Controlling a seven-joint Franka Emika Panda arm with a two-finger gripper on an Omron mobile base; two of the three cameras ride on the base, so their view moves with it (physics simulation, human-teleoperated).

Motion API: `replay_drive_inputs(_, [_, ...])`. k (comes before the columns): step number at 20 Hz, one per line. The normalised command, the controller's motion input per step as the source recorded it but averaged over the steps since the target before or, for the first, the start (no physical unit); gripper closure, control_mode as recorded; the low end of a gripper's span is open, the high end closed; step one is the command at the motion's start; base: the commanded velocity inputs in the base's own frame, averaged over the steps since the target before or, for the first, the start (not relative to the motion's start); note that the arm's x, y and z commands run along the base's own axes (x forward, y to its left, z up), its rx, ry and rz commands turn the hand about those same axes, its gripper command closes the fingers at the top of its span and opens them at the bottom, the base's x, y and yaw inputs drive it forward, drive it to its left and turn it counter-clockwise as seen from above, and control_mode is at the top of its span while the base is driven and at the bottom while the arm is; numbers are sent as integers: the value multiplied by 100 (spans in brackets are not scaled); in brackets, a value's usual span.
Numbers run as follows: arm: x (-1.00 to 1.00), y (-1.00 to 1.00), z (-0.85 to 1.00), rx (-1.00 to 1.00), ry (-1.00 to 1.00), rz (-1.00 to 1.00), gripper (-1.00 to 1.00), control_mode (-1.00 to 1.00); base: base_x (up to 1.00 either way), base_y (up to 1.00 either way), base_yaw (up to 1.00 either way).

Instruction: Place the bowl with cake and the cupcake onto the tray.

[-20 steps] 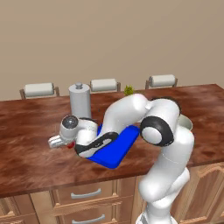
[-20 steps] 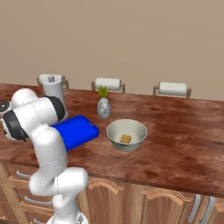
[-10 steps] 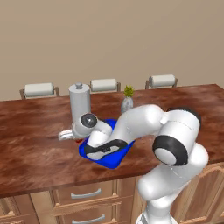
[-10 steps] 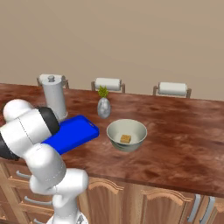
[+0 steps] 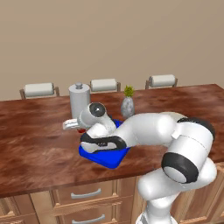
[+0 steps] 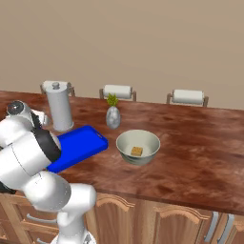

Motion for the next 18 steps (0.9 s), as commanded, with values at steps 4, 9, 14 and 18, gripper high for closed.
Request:
replay_drive_inputs(4, [0,-19,37,0,2,0,100,-100,0,0,0])
replay_drive_inputs(9, [0,-43,0,-3,3,0,100,-100,0,0,0])
replay_drive_inputs(14, [0,-63,-5,-1,0,1,100,-100,0,0,0])
replay_drive_inputs(18, [0,-57,0,0,0,1,100,-100,0,0,0])
